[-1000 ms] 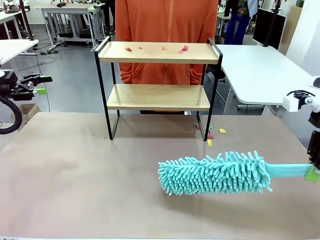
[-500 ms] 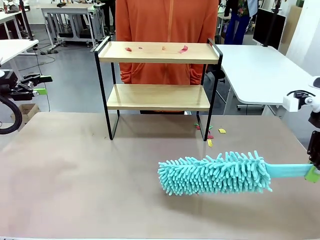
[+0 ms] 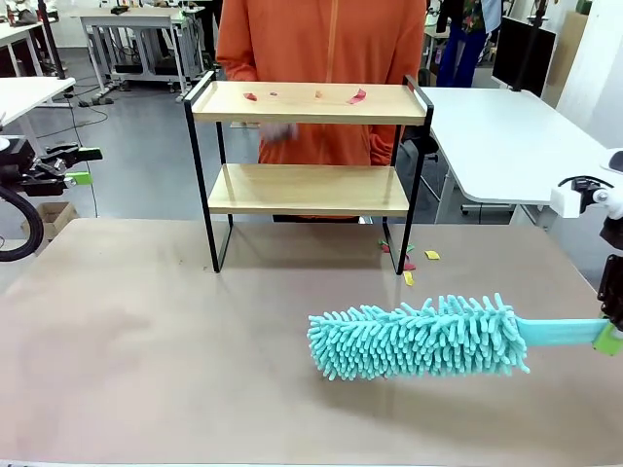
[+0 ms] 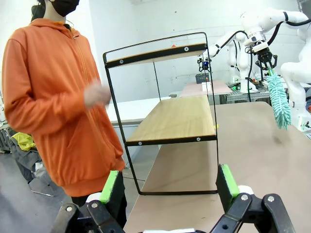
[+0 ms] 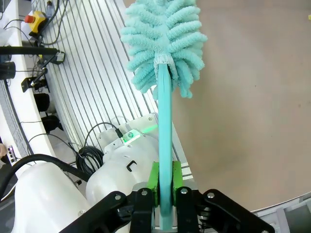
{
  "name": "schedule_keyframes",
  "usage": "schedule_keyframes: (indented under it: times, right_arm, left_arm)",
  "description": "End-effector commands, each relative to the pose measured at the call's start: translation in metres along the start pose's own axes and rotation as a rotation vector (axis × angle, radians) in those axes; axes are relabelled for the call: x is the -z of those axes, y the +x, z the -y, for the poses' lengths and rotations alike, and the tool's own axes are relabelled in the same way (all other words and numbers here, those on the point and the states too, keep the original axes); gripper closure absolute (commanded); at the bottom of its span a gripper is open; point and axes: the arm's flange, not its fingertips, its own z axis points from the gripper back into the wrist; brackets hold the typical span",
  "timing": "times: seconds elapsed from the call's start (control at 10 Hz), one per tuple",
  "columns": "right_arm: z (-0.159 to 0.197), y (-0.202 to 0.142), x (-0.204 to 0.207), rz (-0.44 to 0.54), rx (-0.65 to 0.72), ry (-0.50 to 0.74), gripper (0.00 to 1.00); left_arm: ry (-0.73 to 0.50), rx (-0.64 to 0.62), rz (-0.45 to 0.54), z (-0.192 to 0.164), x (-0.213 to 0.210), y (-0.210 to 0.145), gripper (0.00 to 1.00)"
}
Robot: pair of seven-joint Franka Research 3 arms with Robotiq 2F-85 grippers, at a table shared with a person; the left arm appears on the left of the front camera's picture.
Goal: Clean the shelf.
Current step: Clean the specific section of the Shelf indicated by the human with the Duster.
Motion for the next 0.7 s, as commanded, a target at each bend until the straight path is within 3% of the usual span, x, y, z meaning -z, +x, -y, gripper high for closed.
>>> schedule_keyframes:
  times: [0.0,0.6]
  right_arm:
    - [0.0005,0.0001,-0.0024,0.018,0.003,-0.015,0.87]
    - [0.0005,0.0001,-0.0024,0.018,0.003,-0.015,0.87]
  left_arm:
    - [-0.004,0.009,-0.004,0.0024,-0.0008,0.003,0.0]
    - [-0.004,0.009,-0.004,0.0024,-0.0008,0.003,0.0]
